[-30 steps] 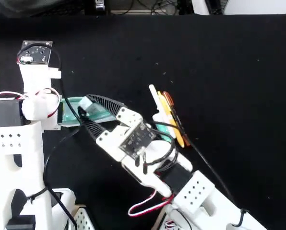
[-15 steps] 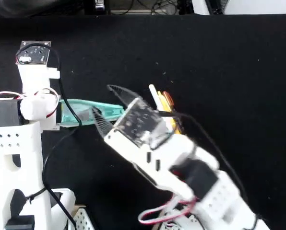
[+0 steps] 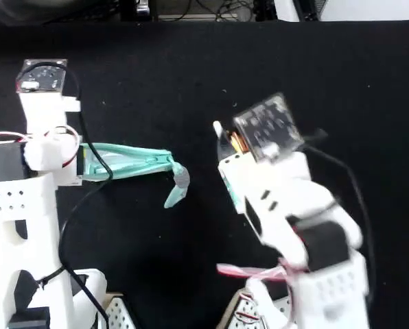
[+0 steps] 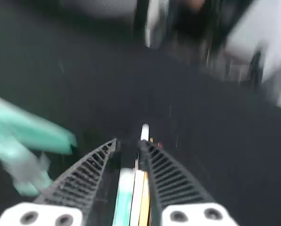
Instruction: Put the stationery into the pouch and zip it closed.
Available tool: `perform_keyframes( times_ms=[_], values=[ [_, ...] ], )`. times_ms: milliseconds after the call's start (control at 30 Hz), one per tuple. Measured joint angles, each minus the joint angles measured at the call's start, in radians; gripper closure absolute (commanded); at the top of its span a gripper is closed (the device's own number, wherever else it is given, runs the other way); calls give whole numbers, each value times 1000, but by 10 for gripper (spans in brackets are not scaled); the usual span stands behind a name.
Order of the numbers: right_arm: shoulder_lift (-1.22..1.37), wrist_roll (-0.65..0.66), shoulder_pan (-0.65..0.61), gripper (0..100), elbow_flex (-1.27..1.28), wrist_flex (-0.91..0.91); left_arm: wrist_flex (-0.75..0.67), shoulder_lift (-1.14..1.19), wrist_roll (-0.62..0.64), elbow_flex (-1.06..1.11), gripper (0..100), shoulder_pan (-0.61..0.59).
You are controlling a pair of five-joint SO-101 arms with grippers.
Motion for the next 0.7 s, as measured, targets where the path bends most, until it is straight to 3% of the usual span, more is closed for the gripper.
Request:
perform_keyframes(
  times_ms=[167, 267, 433, 700],
  values=[
    [8, -2, 60, 881, 377, -235, -8, 0, 0, 0, 970, -21],
    [71, -2, 66, 881, 477, -347, -8, 0, 0, 0, 970, -21],
    [295, 0, 66, 878, 470, -446, -8, 0, 0, 0, 970, -21],
    [793, 0, 68, 880, 222, -460, -8, 0, 0, 0, 970, -21]
  ],
)
